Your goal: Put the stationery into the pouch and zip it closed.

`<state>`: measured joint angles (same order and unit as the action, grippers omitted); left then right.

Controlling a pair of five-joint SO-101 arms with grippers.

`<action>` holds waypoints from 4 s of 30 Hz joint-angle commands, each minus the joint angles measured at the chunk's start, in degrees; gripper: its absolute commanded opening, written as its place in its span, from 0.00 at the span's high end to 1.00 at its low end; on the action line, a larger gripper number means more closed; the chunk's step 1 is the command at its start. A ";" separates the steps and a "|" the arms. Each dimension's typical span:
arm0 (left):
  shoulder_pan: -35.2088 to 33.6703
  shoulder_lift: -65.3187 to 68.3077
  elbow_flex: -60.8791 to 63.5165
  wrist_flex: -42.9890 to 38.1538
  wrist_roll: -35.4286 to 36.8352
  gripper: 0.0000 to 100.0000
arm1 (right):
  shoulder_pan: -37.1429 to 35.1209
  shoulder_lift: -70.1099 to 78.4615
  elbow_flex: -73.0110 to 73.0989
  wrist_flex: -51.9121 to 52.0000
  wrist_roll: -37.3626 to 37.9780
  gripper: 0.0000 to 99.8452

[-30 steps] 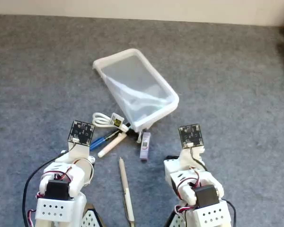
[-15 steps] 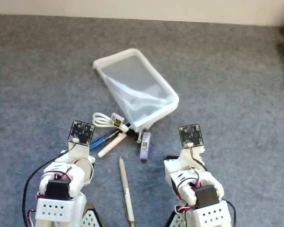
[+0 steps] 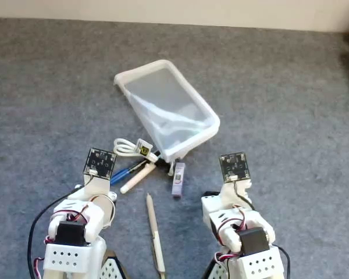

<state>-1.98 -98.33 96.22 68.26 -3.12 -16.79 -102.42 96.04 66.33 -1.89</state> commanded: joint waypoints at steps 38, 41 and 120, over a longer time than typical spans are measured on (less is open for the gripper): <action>-0.75 -0.66 1.27 0.44 0.53 1.00 | 6.81 1.19 -22.64 11.82 0.35 1.00; -0.75 -0.66 1.27 0.44 0.53 1.00 | 6.73 1.19 -25.63 12.70 0.53 1.00; -0.75 -0.66 1.27 0.44 0.53 1.00 | -19.30 48.66 -48.22 -1.80 -4.75 0.85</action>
<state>-1.98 -98.33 96.22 68.26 -3.12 -34.90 -54.24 51.65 67.38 -5.14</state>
